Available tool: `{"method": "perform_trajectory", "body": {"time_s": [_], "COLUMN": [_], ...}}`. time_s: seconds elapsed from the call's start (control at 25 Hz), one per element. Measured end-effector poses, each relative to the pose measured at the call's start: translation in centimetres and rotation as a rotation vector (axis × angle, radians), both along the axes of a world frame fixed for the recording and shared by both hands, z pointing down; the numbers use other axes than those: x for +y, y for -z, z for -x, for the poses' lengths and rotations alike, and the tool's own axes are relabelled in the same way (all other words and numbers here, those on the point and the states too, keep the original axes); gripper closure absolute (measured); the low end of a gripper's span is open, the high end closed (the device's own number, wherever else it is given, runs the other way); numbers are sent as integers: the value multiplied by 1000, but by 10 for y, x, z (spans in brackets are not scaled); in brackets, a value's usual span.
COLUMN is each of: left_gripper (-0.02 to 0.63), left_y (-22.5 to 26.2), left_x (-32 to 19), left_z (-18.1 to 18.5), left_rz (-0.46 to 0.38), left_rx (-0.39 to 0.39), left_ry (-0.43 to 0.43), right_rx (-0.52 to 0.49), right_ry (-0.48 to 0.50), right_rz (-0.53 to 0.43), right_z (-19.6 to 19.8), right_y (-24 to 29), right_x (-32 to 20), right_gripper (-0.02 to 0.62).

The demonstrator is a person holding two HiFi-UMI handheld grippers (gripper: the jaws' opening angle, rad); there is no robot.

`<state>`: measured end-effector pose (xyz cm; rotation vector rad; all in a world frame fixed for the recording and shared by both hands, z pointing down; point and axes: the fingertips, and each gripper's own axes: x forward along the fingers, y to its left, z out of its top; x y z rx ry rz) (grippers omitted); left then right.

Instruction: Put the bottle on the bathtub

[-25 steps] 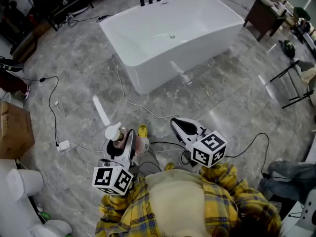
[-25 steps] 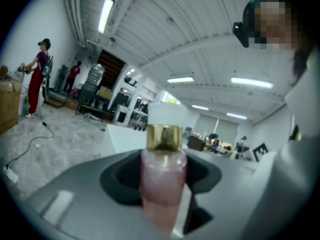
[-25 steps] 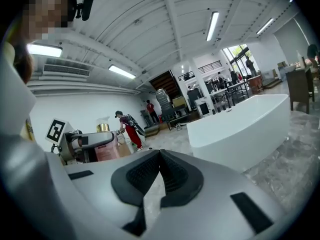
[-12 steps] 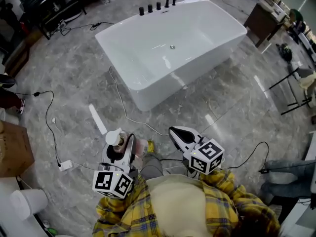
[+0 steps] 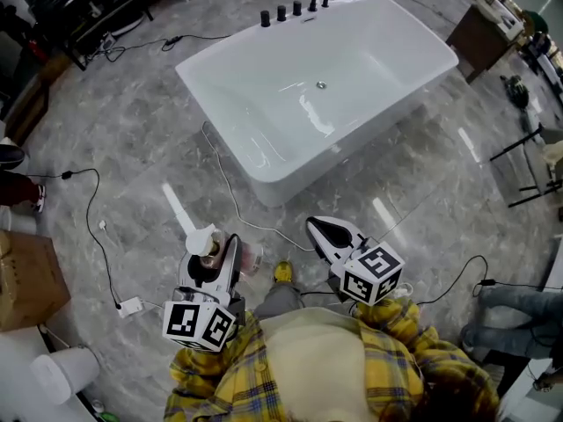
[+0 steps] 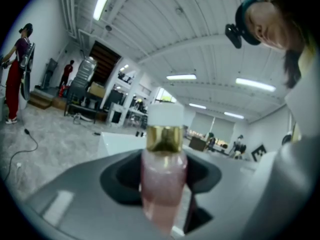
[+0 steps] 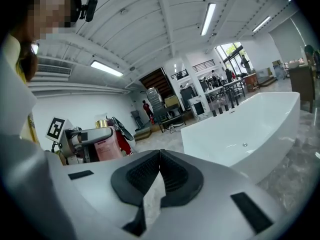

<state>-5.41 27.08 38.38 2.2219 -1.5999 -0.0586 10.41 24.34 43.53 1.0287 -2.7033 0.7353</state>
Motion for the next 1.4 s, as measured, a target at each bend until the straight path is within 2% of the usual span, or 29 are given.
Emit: {"method": "perform_trajectory", "body": {"time_s": [0.24, 0.64, 1.2, 1.4], "left_gripper": [388, 388, 388, 388], "left_y": [-11, -24, -14, -13], "left_x": [-36, -91, -232, -277], "left_z": [31, 43, 20, 13], "left_rz": [12, 45, 59, 44], "left_rx": [-18, 16, -16, 8], "left_ry": [12, 86, 165, 199], "right_rx": [26, 44, 23, 29], "right_ry": [35, 97, 259, 303], "right_rz": [-7, 6, 34, 37], "right_z": [31, 49, 50, 50], "right_y": [1, -3, -3, -10], "right_x": [-30, -102, -239, -276], "right_gripper": [581, 581, 581, 581]}}
